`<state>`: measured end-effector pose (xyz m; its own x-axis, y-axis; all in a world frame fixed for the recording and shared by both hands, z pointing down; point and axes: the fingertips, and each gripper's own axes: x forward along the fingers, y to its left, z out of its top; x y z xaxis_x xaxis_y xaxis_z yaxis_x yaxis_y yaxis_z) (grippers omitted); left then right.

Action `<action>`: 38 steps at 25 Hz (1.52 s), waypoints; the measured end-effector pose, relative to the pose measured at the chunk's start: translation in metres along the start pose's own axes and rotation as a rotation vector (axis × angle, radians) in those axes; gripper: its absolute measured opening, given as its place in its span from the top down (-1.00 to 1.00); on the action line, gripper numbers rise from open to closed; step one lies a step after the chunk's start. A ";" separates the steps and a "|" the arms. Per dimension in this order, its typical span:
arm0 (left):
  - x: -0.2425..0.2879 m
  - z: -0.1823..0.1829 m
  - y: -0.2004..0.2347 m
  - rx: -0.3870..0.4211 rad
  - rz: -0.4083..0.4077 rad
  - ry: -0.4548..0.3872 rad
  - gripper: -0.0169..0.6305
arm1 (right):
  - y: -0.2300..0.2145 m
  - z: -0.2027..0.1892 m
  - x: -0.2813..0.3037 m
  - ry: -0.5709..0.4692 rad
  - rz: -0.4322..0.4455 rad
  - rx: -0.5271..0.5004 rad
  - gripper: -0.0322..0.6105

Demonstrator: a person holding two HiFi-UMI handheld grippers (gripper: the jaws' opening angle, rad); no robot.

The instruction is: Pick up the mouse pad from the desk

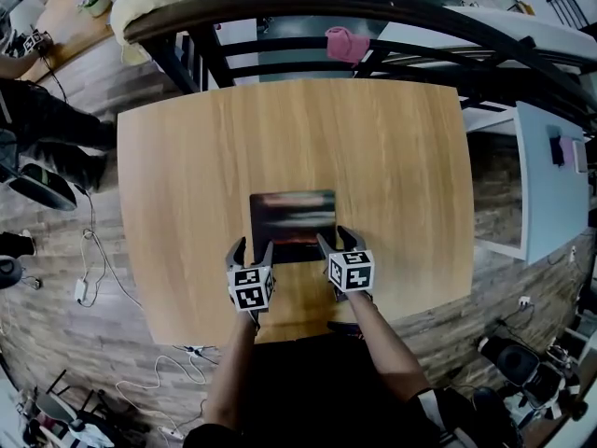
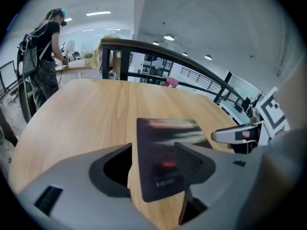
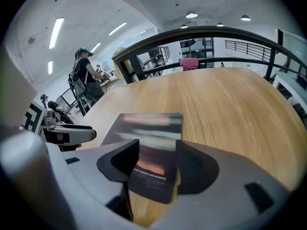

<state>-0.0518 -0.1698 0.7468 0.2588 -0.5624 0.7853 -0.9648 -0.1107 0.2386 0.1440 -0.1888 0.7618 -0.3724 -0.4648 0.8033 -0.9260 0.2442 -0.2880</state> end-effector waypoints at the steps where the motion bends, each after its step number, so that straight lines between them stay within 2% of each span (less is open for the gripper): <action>1: 0.005 -0.005 0.001 -0.005 0.002 0.024 0.12 | -0.002 -0.001 0.004 0.014 -0.007 -0.001 0.20; 8: 0.030 -0.024 -0.003 -0.025 -0.029 0.132 0.09 | -0.014 -0.009 0.021 0.083 -0.056 0.022 0.18; 11: 0.036 -0.032 -0.007 -0.017 -0.033 0.167 0.08 | -0.011 -0.017 0.028 0.120 -0.049 0.041 0.18; 20: 0.035 -0.030 -0.006 -0.052 -0.083 0.179 0.05 | -0.021 -0.016 0.030 0.147 -0.082 0.076 0.18; 27: 0.036 -0.035 -0.017 -0.016 -0.088 0.174 0.03 | -0.018 -0.019 0.030 0.167 -0.081 0.042 0.17; 38: 0.040 -0.043 -0.030 0.034 -0.117 0.197 0.03 | 0.003 -0.026 0.034 0.200 -0.009 0.023 0.16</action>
<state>-0.0108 -0.1538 0.7963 0.3703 -0.3738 0.8504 -0.9277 -0.1950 0.3182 0.1298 -0.1822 0.8019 -0.3468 -0.2880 0.8926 -0.9311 0.2206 -0.2906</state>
